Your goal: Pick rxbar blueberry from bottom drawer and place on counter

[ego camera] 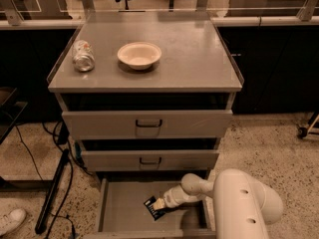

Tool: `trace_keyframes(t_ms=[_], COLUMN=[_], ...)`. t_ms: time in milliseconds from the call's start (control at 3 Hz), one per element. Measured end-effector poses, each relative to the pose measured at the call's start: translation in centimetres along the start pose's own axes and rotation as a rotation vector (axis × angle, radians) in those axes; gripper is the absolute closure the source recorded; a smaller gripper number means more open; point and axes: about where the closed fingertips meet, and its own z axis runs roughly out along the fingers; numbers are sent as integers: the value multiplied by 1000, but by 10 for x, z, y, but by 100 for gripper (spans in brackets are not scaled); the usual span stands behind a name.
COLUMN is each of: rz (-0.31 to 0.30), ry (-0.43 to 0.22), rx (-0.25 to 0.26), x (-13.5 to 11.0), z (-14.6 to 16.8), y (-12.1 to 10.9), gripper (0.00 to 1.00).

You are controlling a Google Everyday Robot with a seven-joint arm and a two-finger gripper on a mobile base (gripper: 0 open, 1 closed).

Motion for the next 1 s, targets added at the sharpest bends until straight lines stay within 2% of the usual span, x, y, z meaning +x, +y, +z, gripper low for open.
trace_keyframes(t_ms=[333,1000], rz=[0,0], ry=[0,0], rx=[0,0], x=[0,0], z=[0,0], y=[0,0], gripper=[4,0])
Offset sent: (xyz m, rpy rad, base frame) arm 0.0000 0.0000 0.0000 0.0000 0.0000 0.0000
